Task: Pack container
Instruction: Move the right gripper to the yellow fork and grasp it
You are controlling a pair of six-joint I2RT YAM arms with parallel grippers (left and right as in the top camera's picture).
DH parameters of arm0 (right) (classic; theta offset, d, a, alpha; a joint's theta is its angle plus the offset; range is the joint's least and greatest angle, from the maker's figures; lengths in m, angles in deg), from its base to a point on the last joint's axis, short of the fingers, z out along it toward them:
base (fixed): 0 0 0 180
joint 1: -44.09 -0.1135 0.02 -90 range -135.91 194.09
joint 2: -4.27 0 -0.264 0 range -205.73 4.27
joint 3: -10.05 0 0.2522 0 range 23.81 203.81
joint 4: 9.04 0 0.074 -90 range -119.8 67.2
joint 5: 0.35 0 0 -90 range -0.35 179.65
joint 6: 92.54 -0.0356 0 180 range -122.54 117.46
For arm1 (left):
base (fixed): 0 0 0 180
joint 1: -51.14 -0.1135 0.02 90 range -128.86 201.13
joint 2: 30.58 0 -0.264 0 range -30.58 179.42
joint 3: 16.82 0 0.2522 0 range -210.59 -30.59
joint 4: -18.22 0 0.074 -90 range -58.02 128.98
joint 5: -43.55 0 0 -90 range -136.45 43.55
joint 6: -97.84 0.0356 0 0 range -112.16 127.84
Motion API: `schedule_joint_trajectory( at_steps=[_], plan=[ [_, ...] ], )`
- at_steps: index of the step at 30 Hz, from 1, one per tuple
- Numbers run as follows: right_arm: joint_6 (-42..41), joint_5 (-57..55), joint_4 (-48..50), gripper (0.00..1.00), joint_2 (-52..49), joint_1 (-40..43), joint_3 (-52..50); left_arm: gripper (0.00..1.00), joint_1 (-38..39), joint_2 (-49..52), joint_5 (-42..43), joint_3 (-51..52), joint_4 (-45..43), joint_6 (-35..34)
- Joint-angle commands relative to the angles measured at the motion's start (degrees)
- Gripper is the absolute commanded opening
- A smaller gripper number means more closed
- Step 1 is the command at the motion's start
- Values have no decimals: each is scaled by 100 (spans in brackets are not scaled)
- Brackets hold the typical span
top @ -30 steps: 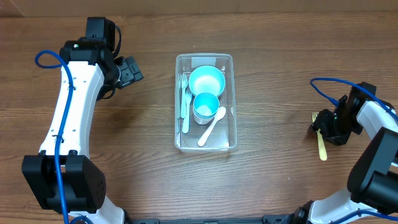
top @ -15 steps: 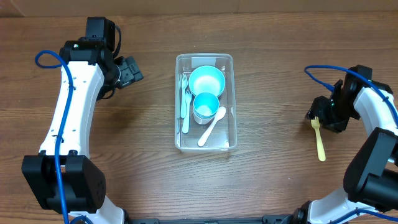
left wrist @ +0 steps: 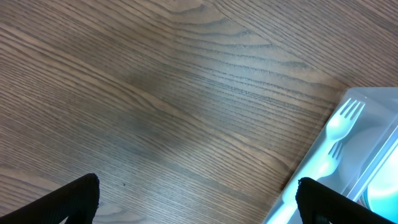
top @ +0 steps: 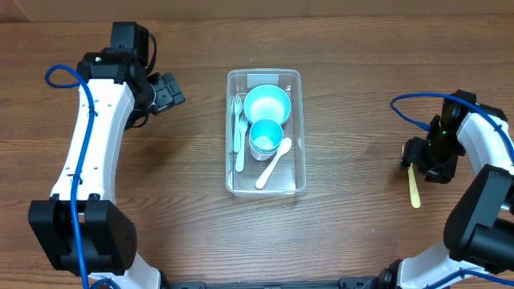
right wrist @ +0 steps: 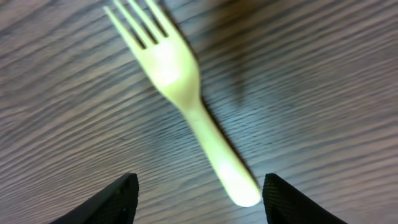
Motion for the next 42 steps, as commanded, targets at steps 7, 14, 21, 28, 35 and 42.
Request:
schedule_joint_trajectory(
  at_steps=[7,14,21,28,35,42],
  plan=[
    [476,-446,940,66,-7,11,-527,100,2,-31,-28,-37,-22,68],
    [942,-417,1399,68,-7,11,-822,100,2,-31,-28,-37,-22,66],
    [1067,-219,1838,42,-17,11,-1047,100,2,-31,-28,-37,-22,66],
    [1038,85,1985,27,-17,11,-1067,100,2,-31,-26,-37,-22,66],
    [1021,234,2055,20,-15,4,-1029,100,2,-31,-28,-37,-22,66],
    [1016,269,2015,14,-15,4,-927,100,2,-31,-28,-37,-22,68]
  ],
)
